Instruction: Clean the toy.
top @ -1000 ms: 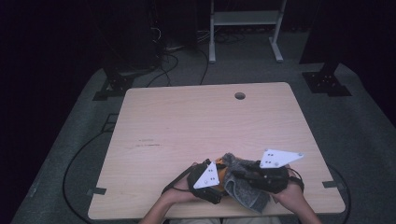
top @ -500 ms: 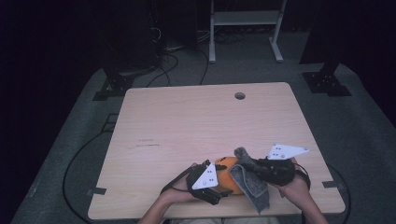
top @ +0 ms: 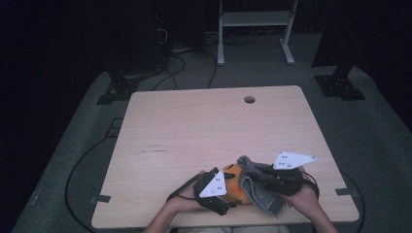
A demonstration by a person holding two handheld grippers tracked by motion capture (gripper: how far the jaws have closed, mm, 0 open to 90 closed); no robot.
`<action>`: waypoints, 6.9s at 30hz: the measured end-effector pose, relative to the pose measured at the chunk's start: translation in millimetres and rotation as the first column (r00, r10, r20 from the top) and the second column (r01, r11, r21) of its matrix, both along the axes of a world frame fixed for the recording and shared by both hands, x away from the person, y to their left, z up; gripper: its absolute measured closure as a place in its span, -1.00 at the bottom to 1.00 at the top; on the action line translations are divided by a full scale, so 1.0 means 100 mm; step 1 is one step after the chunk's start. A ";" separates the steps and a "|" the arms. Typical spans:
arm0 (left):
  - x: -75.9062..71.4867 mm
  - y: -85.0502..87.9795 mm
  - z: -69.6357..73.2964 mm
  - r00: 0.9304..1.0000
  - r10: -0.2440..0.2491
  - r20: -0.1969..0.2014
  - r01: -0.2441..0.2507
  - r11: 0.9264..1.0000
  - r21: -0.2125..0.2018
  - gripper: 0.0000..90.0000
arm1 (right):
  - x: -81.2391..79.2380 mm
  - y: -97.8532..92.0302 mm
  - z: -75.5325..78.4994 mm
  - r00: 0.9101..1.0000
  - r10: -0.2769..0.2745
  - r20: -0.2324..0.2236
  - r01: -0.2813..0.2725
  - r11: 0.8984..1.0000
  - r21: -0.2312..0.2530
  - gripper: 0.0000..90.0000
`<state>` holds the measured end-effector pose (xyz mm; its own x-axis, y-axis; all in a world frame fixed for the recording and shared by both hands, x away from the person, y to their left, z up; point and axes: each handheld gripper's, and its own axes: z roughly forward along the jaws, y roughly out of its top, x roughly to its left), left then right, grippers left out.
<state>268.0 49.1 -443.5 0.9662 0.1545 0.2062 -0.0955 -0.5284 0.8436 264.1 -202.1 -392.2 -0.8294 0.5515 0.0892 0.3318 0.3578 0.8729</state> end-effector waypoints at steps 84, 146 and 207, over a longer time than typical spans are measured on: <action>0.26 0.29 0.04 0.985 0.104 -0.136 -0.110 0.993 -0.042 -0.47 | 0.21 -0.30 -0.26 0.984 -0.160 -0.084 0.165 0.985 0.052 0.67; 0.29 0.24 -0.03 0.978 0.114 -0.177 -0.132 0.987 -0.093 -0.48 | 0.28 -0.35 -0.32 0.975 -0.208 -0.083 0.212 0.977 0.036 0.67; 0.21 0.05 0.12 0.978 0.195 -0.072 -0.205 0.962 -0.179 -0.15 | 0.04 -0.33 0.15 0.988 -0.151 0.036 0.144 0.980 0.138 0.69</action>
